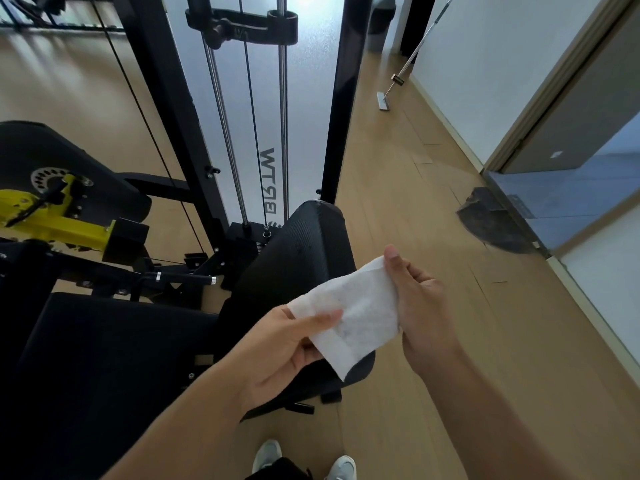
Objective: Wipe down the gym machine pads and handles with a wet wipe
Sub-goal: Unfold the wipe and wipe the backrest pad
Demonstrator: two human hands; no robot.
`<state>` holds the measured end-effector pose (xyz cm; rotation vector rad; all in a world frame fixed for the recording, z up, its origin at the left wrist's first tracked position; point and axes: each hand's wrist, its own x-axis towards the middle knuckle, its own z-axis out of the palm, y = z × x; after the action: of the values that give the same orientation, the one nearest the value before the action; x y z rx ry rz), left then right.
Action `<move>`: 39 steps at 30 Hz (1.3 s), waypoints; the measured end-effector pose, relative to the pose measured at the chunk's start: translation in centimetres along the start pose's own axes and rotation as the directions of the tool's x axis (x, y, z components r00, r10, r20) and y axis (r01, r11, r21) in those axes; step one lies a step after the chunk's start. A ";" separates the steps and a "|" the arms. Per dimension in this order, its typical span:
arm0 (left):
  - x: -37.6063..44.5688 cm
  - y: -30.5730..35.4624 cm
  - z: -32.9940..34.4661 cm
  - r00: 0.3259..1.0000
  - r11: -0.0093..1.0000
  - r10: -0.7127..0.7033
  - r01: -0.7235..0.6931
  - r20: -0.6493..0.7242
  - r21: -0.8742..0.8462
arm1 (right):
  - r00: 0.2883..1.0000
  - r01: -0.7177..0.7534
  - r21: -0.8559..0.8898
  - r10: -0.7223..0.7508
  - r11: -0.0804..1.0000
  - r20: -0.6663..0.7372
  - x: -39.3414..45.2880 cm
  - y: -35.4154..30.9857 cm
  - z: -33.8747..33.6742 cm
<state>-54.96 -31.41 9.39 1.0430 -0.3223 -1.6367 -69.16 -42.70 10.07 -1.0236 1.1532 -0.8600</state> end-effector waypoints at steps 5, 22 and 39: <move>0.6 0.1 -0.9 0.993 0.990 0.102 -0.108 -0.067 -0.090 | 0.998 0.006 0.006 -0.006 1.000 -0.056 0.7 0.0 0.3; 0.7 -0.4 -2.4 0.935 0.972 0.226 -0.236 -0.273 -0.005 | 0.986 0.082 -0.150 -0.102 0.985 -0.131 2.0 -0.1 -0.1; 2.5 -0.2 -2.8 0.884 0.913 0.298 -0.374 -0.360 -0.162 | 0.926 0.238 -0.505 -0.351 0.830 -0.142 3.6 0.1 -0.6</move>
<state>-52.92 -32.71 6.48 0.9993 -0.0817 -1.1307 -68.98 -46.11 8.88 -1.5787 1.4726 -0.9787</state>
